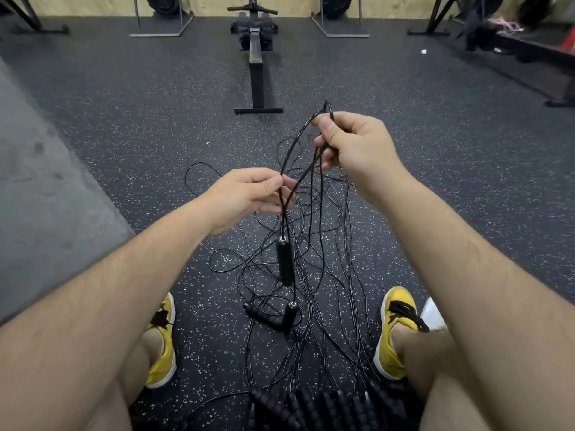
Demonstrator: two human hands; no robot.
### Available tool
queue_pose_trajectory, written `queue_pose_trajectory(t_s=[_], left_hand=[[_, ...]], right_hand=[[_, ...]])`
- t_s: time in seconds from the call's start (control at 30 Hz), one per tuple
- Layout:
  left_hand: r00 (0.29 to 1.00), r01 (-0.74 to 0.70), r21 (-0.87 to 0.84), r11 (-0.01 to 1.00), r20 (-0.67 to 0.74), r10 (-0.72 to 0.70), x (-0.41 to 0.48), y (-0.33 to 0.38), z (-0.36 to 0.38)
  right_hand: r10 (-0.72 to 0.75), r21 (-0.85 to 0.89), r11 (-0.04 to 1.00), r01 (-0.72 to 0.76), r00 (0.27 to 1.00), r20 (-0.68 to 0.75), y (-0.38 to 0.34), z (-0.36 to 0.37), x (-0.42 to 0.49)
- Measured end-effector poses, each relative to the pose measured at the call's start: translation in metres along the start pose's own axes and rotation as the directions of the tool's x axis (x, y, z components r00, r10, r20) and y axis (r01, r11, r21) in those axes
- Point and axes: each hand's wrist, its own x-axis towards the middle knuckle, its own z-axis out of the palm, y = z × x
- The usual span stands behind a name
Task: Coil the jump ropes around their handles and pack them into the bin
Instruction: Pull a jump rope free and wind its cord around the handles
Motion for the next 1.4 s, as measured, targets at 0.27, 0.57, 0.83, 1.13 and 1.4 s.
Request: queue_pose_trajectory(t_s=[0.27, 0.57, 0.83, 1.13, 1.4], left_hand=[[0.951, -0.146, 0.096, 0.985, -0.262, 0.167, 0.006, 0.02, 0.005], [0.774, -0.396, 0.128, 0.909, -0.486, 0.406, -0.001, 0.081, -0.011], [0.782, -0.413, 0.034, 0.91, -0.5, 0.373, -0.003, 0.091, -0.009], [0.975, 0.071, 0.367, 0.927, -0.22, 0.013, -0.026, -0.002, 0.005], [0.989, 0.047, 0.315, 0.948, -0.145, -0.001, -0.018, -0.01, 0.023]], right_hand=[[0.018, -0.153, 0.988, -0.002, 0.995, 0.1, 0.008, 0.009, -0.002], [0.082, -0.512, 0.857, 0.062, 0.964, 0.252, 0.027, 0.028, -0.01], [0.129, -0.341, 0.94, -0.033, 0.956, 0.263, 0.038, 0.07, -0.022], [0.0, -0.237, 0.971, 0.028, 0.993, 0.116, 0.023, 0.06, 0.003], [-0.032, -0.184, 0.982, 0.048, 0.996, 0.084, 0.021, 0.051, 0.006]])
